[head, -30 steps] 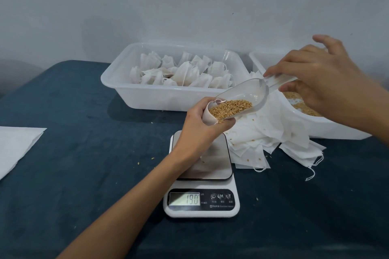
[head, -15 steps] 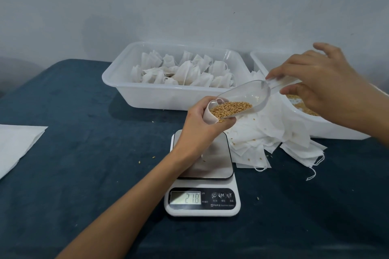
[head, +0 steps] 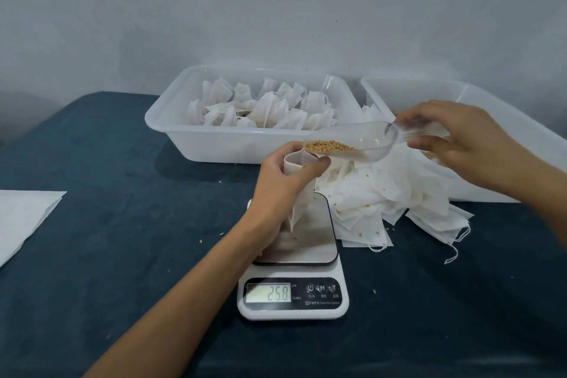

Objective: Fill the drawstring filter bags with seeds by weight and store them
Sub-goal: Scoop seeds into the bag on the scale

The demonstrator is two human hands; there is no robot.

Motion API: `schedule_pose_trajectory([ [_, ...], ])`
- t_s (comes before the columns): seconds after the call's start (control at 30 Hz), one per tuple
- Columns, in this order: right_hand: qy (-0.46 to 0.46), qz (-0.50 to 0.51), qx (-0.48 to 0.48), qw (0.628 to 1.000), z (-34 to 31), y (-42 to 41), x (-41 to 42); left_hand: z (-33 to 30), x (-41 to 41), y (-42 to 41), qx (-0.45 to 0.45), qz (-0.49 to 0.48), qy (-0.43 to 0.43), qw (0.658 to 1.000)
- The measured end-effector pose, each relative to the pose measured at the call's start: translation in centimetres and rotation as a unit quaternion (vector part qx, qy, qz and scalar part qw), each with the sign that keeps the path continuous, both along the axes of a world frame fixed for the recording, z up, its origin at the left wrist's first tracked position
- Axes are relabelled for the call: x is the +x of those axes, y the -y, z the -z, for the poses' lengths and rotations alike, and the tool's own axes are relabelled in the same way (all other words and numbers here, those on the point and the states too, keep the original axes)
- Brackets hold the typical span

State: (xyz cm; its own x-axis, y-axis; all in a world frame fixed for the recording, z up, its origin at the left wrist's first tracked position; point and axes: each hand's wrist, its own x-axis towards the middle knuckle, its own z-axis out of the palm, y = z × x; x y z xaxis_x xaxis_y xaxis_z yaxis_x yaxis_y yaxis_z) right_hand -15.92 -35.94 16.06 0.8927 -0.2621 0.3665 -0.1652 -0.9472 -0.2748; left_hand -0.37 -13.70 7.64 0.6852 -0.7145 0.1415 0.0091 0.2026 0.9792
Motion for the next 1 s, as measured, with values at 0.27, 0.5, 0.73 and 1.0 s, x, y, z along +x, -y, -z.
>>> schedule_pose_trajectory([
  [0.27,0.032,0.081,0.048,0.995,0.0,2.3,-1.2,-0.6,0.7,-0.1,-0.010,-0.015,-0.097,0.995],
  [0.5,0.009,0.224,0.064,0.973,2.0,6.7,-1.4,-0.2,0.9,-0.1,0.002,-0.038,-0.062,0.997],
  [0.73,-0.085,0.366,0.050,0.925,4.7,11.7,-1.3,0.4,0.6,0.1,0.039,-0.024,0.012,0.999],
  [1.0,-0.245,0.400,0.015,0.883,5.0,12.9,0.5,0.9,0.2,0.8,0.069,0.002,0.097,0.993],
])
